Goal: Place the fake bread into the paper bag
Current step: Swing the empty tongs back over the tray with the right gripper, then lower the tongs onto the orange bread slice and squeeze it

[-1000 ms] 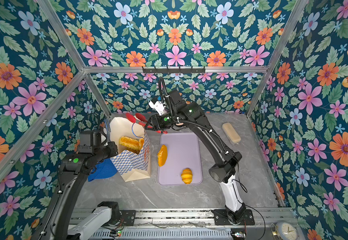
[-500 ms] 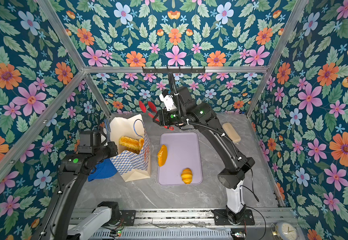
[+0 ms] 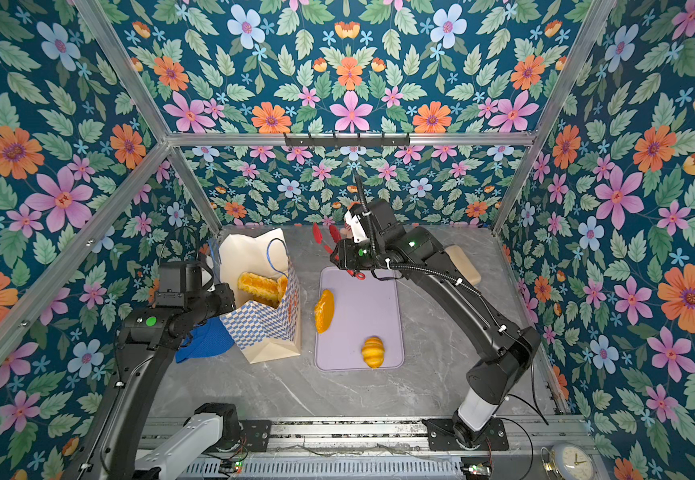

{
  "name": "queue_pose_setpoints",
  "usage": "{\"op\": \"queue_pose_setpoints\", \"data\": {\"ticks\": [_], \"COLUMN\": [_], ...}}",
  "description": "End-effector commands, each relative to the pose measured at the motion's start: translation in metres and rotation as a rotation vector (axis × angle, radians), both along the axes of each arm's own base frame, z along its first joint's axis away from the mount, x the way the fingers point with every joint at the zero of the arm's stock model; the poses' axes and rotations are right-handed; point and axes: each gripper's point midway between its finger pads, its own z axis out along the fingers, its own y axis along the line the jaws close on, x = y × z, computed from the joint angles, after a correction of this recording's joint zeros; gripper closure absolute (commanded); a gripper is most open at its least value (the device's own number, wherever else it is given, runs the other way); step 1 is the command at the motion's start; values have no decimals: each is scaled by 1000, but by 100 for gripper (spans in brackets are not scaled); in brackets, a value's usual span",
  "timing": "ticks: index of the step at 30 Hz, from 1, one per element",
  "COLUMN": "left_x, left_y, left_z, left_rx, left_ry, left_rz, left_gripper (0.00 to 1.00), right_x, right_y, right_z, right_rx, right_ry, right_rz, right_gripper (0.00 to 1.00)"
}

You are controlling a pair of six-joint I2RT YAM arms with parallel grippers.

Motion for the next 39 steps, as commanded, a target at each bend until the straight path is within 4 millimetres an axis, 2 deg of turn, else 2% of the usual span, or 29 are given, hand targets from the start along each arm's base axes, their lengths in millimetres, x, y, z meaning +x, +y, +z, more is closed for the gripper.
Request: {"op": "queue_pose_setpoints", "data": {"ticks": [1,7,15,19,29,35,37,39], "left_x": [1,2,3,3,2,2,2,2], "left_y": [2,1,1,1,1,2,2,2], "left_z": [4,3,3,3,2,0,0,-1], "left_rx": [10,7,4,4,6,10,11,10], "left_ry": [-17,-15,-15,-16,-14,-10,-10,-10], "left_rz": [7,5,1,1,3,5,5,5], "left_gripper": [75,75,75,75,75,75,75,75], "right_x": [-4,-26,-48,-57,-71,-72,-69,-68], "right_y": [0,1,9,14,28,33,33,32], "right_z": [-9,-63,-103,-116,-135,-144,-159,-164], "right_rx": [38,-3,-30,-56,-91,-117,-156,-178], "right_ry": [31,148,236,263,300,316,337,340], "right_rz": [-25,-26,-16,-2,29,37,28,24], "right_gripper": [51,51,51,50,48,47,47,47]}}
